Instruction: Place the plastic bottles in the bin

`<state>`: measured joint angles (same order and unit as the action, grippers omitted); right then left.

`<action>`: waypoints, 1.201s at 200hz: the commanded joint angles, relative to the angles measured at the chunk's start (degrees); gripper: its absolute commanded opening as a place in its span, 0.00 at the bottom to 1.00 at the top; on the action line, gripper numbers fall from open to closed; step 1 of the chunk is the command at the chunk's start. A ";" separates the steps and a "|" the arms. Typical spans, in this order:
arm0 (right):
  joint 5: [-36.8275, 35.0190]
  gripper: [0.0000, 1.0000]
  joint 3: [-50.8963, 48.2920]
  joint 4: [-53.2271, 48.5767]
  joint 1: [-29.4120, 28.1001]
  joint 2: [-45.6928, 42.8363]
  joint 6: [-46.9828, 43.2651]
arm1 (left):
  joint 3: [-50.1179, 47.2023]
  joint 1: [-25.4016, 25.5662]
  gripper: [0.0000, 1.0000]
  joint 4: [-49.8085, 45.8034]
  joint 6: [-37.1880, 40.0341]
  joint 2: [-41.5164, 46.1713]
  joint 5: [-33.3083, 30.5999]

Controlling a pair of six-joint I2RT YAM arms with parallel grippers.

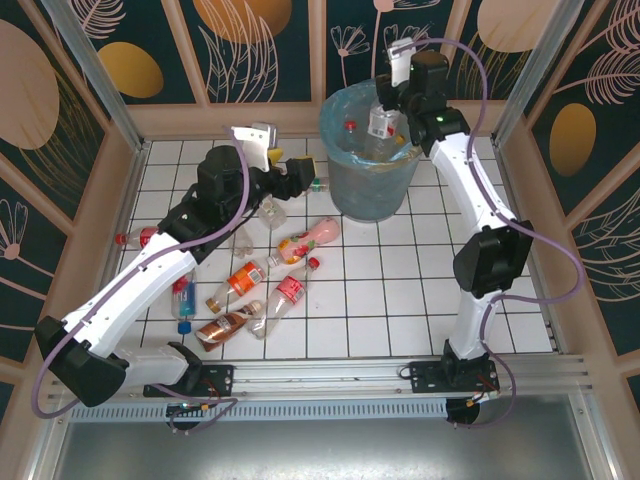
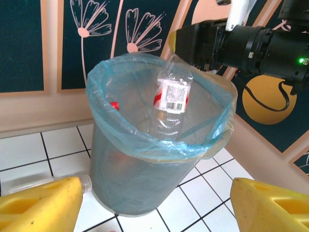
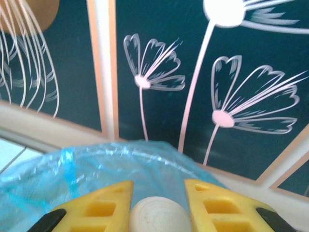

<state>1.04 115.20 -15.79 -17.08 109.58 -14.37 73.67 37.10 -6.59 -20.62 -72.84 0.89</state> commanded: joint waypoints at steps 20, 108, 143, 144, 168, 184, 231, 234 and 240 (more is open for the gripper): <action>4.71 0.00 -7.82 3.08 -0.15 -0.96 -6.62 | -2.02 0.17 0.81 1.67 -0.38 1.71 -0.99; 9.60 0.55 -11.28 4.71 -0.54 -2.31 -8.33 | -2.61 0.19 0.81 2.20 -0.68 1.76 -2.07; 9.87 0.55 -10.70 4.23 -0.59 -3.01 -8.22 | -2.57 0.26 0.81 2.11 -0.74 1.82 -2.03; 9.87 0.55 -10.70 4.21 -0.59 -2.99 -8.26 | -2.57 0.25 0.81 2.11 -0.78 1.82 -2.03; 9.39 0.55 -10.08 3.94 -0.83 -3.56 -7.94 | -2.58 0.22 0.81 1.93 -0.83 2.12 -2.15; 8.83 0.55 -9.02 3.50 -1.17 -4.01 -7.33 | -2.50 0.25 0.81 1.59 -0.76 2.48 -2.50; 2.86 0.56 -5.38 1.68 -3.74 -6.94 -2.55 | -2.54 0.22 0.81 -2.00 -0.85 4.56 -4.71; 2.53 0.56 -5.23 1.50 -4.02 -7.21 -2.18 | -2.64 0.24 0.81 -2.28 -0.89 4.74 -4.96; 2.22 0.56 -5.25 1.10 -4.55 -8.05 -1.61 | -2.87 0.21 0.81 -3.03 -1.05 5.25 -5.38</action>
<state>6.92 107.02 -13.96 -19.44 106.72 -19.51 70.96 37.10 -7.16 -20.86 -70.13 -2.17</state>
